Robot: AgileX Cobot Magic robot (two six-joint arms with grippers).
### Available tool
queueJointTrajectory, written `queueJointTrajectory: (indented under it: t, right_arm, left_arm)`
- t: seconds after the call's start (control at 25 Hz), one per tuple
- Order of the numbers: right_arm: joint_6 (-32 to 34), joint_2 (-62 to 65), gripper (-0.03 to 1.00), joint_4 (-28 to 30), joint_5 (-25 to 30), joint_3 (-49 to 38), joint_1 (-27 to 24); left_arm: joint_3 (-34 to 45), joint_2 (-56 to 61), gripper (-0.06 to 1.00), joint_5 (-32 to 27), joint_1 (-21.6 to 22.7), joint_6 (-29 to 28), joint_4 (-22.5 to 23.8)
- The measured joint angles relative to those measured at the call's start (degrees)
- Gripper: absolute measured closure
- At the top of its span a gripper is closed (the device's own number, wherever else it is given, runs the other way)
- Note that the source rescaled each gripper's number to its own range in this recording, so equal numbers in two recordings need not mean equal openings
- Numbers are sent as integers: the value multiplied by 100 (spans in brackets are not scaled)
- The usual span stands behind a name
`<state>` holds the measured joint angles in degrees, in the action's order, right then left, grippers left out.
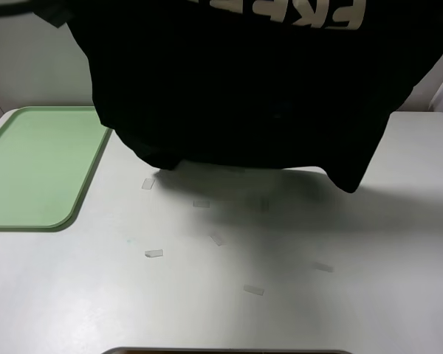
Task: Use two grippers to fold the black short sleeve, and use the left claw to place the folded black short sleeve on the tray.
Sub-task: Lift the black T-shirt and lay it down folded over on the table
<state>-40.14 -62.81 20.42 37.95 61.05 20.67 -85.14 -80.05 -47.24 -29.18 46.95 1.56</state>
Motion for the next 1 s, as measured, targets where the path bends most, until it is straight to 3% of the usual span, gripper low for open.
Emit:
queueJointTrajectory:
  t: [0.36, 0.6, 1.0]
  right_arm:
    - [181, 355, 96, -18, 109, 599, 0]
    - [202, 376, 96, -95, 827, 1201, 0]
    - [184, 441, 96, -437, 2175, 1270, 16]
  left_arm:
    - [-553, 0, 94, -170, -7, 0, 155]
    - [-998, 6, 94, -537, -38, 0, 98]
    - [-1204, 199, 94, -1203, -55, 0, -77]
